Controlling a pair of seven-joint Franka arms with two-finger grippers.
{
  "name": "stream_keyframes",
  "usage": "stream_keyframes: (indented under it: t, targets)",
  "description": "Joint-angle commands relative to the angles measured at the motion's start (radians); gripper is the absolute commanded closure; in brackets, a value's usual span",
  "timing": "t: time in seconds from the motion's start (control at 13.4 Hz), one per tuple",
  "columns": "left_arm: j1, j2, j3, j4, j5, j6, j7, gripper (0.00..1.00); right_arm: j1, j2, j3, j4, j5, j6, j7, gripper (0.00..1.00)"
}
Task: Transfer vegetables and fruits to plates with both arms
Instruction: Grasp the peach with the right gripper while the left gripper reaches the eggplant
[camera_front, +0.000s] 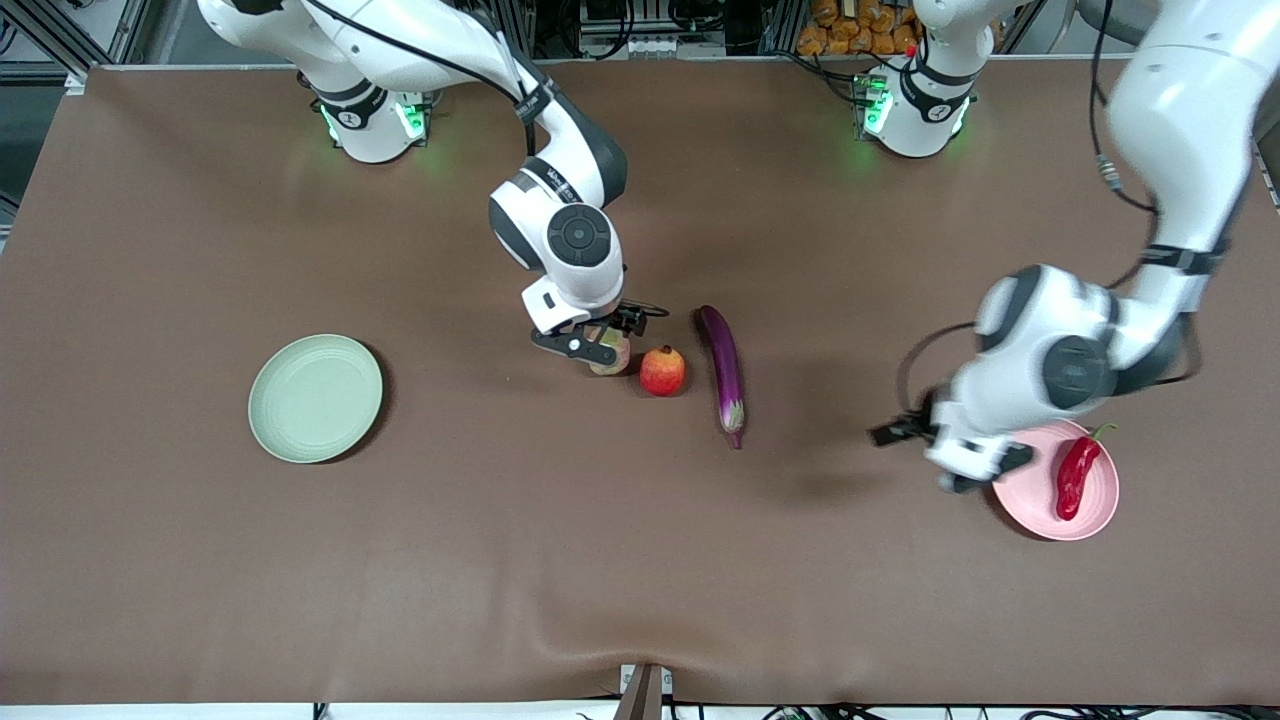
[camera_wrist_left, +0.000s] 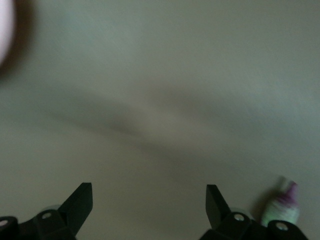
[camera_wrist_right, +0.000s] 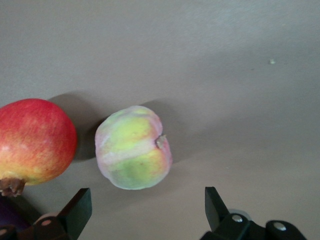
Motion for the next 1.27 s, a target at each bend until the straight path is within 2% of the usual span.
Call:
stream_keyframes:
  t: [0.0, 0.15, 0.37, 0.52, 0.6, 0.67, 0.82, 0.9, 1.05, 1.12, 1.2]
  targets:
    - [-0.138, 0.013, 0.012, -0.012, 0.069, 0.032, -0.271, 0.0, 0.014, 0.023, -0.012, 0.015, -0.023, 0.044, 0.041, 0.0]
    - [-0.198, 0.046, 0.013, -0.021, 0.12, 0.093, -0.423, 0.0, 0.034, 0.045, -0.015, 0.013, -0.026, 0.078, 0.044, 0.0]
    - [-0.213, 0.044, 0.015, -0.177, 0.184, 0.392, -0.477, 0.0, 0.039, 0.052, -0.027, 0.013, -0.098, 0.102, 0.083, 0.0]
    - [-0.234, 0.058, 0.016, -0.188, 0.225, 0.408, -0.479, 0.0, 0.042, 0.072, -0.027, 0.01, -0.115, 0.168, 0.116, 0.01]
    - [-0.251, 0.063, 0.016, -0.189, 0.226, 0.408, -0.479, 0.05, 0.043, 0.072, -0.027, 0.007, -0.12, 0.165, 0.117, 0.23]
    - [-0.269, 0.064, 0.018, -0.189, 0.226, 0.408, -0.479, 0.15, 0.043, 0.072, -0.029, 0.009, -0.12, 0.164, 0.117, 0.46]
    - [-0.312, 0.073, 0.053, -0.185, 0.23, 0.408, -0.477, 0.43, 0.04, 0.069, -0.029, 0.009, -0.121, 0.159, 0.109, 0.9]
    - [-0.338, 0.081, 0.073, -0.181, 0.241, 0.408, -0.477, 0.54, 0.039, 0.068, -0.027, 0.009, -0.121, 0.151, 0.104, 1.0]
    - [-0.366, 0.09, 0.107, -0.178, 0.268, 0.411, -0.477, 0.69, 0.017, 0.045, -0.027, 0.013, -0.12, 0.093, 0.065, 1.0]
    - [-0.364, 0.089, 0.107, -0.179, 0.29, 0.411, -0.476, 0.81, -0.004, 0.016, -0.027, 0.022, -0.118, 0.029, 0.042, 1.0]
    - [-0.358, 0.087, 0.107, -0.179, 0.308, 0.411, -0.464, 1.0, -0.03, -0.012, -0.025, 0.03, -0.117, -0.038, 0.02, 1.0]
